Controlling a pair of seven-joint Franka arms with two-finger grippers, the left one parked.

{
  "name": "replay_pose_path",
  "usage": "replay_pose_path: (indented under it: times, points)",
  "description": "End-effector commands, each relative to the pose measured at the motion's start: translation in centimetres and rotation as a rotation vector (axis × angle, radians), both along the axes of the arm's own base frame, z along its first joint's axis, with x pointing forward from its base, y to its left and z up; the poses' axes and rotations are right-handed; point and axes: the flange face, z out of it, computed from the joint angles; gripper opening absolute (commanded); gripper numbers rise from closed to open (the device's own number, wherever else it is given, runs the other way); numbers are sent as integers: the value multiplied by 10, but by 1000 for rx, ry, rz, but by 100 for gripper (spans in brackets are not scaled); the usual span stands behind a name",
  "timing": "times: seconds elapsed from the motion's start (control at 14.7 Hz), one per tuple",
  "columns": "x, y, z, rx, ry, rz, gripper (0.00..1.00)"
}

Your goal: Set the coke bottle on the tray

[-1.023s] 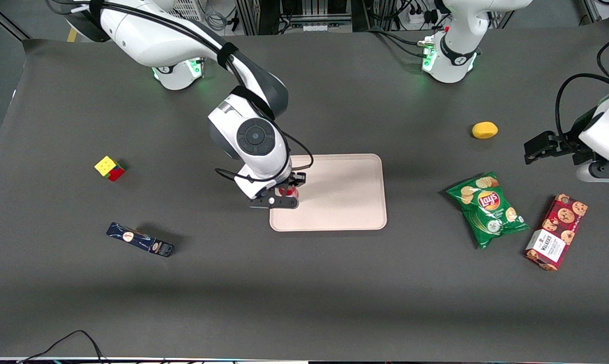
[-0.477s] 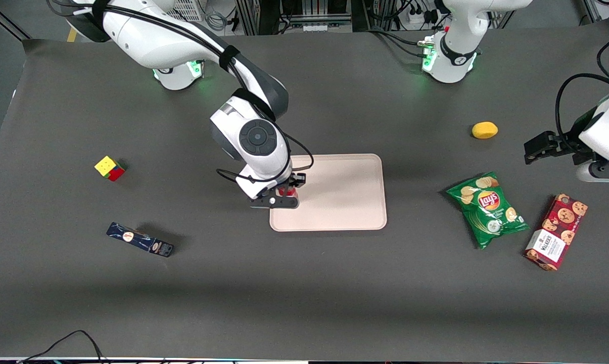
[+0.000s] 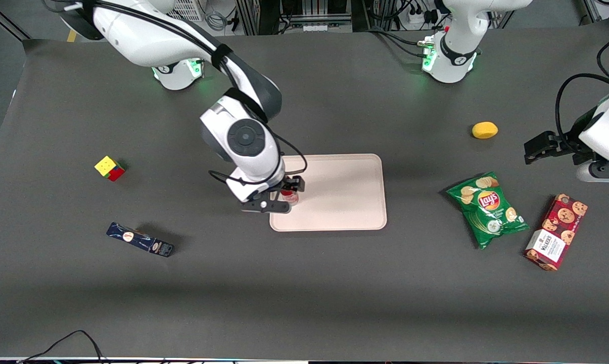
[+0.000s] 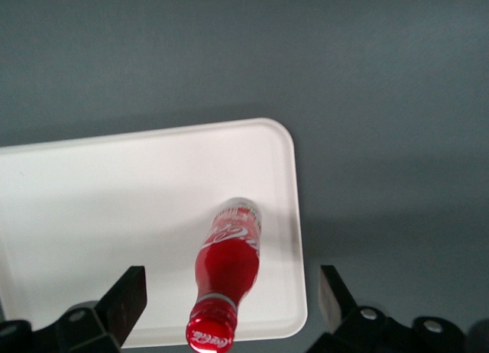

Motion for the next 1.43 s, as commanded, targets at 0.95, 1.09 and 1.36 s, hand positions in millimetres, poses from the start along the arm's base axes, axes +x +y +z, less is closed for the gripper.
replay_pose_path:
  times: [0.95,1.09,1.36]
  points:
    - [-53,-363,190,23,-69,73,100]
    - [-63,-386,200,24,-50,68,100]
    - [-58,-410,215,14,-73,68,100]
